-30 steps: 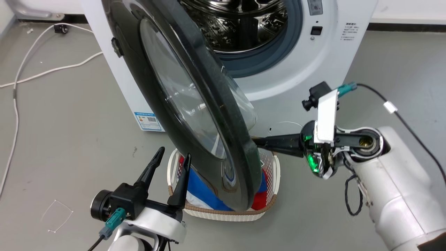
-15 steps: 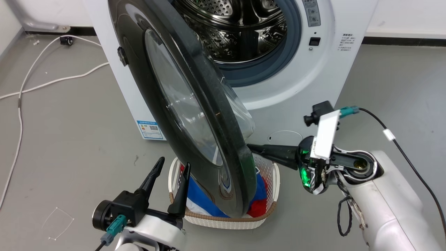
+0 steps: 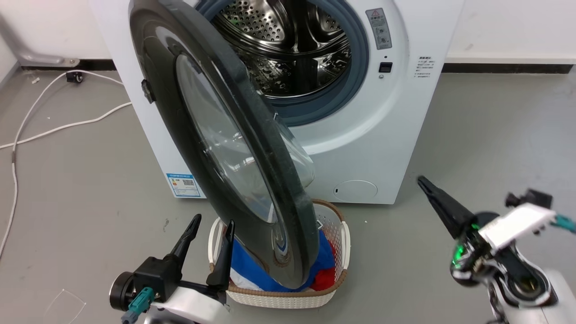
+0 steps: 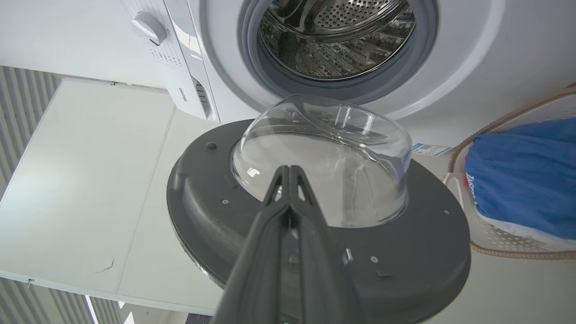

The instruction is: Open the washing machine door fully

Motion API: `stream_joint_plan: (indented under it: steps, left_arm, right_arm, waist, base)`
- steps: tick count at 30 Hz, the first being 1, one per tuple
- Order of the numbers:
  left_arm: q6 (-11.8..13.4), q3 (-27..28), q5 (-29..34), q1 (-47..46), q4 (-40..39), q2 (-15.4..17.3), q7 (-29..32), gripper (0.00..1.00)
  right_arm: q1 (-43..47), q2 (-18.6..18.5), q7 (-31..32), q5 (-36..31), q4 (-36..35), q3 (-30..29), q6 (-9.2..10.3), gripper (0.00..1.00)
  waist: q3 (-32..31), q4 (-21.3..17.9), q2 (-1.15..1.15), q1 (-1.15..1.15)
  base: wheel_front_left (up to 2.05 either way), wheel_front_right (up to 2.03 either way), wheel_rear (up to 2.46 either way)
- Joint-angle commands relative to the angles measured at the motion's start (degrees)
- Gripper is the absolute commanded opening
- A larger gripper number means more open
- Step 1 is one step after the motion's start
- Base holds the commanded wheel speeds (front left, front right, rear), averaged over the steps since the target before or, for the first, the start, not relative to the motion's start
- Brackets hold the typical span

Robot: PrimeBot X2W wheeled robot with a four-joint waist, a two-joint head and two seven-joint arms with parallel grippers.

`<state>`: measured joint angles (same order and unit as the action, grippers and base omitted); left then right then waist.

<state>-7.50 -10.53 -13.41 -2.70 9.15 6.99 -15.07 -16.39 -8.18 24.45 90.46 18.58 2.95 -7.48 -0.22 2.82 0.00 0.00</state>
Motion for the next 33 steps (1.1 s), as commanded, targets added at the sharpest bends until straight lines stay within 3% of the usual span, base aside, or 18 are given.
stream_joint_plan:
  steps: [1, 3, 4, 5, 6, 9, 13, 18, 21, 27, 33]
  left_arm:
    - [0.02, 0.32, 0.06, 0.43, -0.04, 0.11, -0.14, 1.0]
    - [0.02, 0.47, -0.01, 0.51, 0.03, 0.06, -0.14, 1.0]
    - [0.02, 0.71, -0.35, 0.53, -0.03, -0.1, -0.14, 1.0]
    - [0.02, 0.87, -0.34, 0.54, -0.03, -0.1, -0.14, 1.0]
    - [0.02, 0.99, -0.25, 0.56, 0.01, -0.11, -0.14, 1.0]
    - [0.02, 1.23, 0.04, 0.79, 0.17, -0.1, -0.14, 1.0]
    - [0.02, 1.86, 0.4, 1.13, 0.35, 0.0, -0.14, 1.0]
    - [0.02, 2.04, 0.9, 1.21, 0.49, 0.04, -0.14, 1.0]
    - [0.02, 2.1, 1.04, 1.06, 0.37, 0.17, -0.14, 1.0]
    - [0.02, 2.66, 1.19, 0.9, 0.06, 0.39, -0.14, 1.0]
    - [0.02, 3.06, 1.52, 0.81, -0.01, 0.5, -0.14, 1.0]
  right_arm:
    - [2.93, 0.06, -1.72, -0.39, -1.67, -0.9, -0.03, 0.0]
    - [4.71, 0.37, -2.71, -0.48, -2.97, -1.38, -0.03, 0.0]
    - [6.47, 0.43, -3.98, -1.07, -4.18, -1.95, -0.03, 0.3]
    - [8.16, 0.39, -5.19, -1.75, -5.33, -2.33, -0.03, 0.71]
    - [9.69, 0.62, -6.22, -2.19, -6.48, -2.56, -0.03, 1.0]
    - [13.41, 1.09, -9.85, -4.41, -9.59, -3.49, -0.03, 1.0]
    - [16.71, 0.56, -16.45, -13.16, -12.34, -3.28, -0.03, 1.0]
    - [17.98, -0.73, -26.78, -32.49, -13.57, -4.38, -0.03, 1.0]
    - [18.04, -1.36, -31.2, -47.47, -14.57, -6.61, -0.02, 1.0]
    - [18.63, 1.68, -31.19, -73.53, -21.59, -9.58, -0.02, 1.0]
    - [21.65, 3.91, -27.54, -84.21, -25.67, -7.01, -0.01, 1.0]
  waist:
    - [-0.11, -0.29, 0.0, 0.0]
    - [-0.12, -0.41, 0.0, 0.0]
    - [-0.13, -0.56, 0.0, 0.0]
    - [-0.13, -0.69, 0.0, 0.0]
    - [-0.15, -0.81, 0.0, 0.0]
    - [-0.29, -1.19, 0.0, 0.0]
    - [-0.55, -1.59, 0.0, 0.0]
    - [-0.85, -1.82, 0.0, 0.0]
    - [-0.83, -1.92, 0.0, 0.0]
    - [-0.88, -2.01, 0.0, 0.0]
    - [-0.86, -1.85, 0.0, 0.0]
  base:
    - [0.0, 0.0, 0.0]
    - [0.0, 0.0, 0.0]
    - [0.0, 0.0, 0.0]
    - [0.0, 0.0, 0.0]
    - [0.0, 0.0, 0.0]
    - [0.0, 0.0, 0.0]
    - [0.0, 0.0, 0.0]
    - [0.0, 0.0, 0.0]
    - [0.0, 0.0, 0.0]
    - [0.0, 0.0, 0.0]
    - [0.0, 0.0, 0.0]
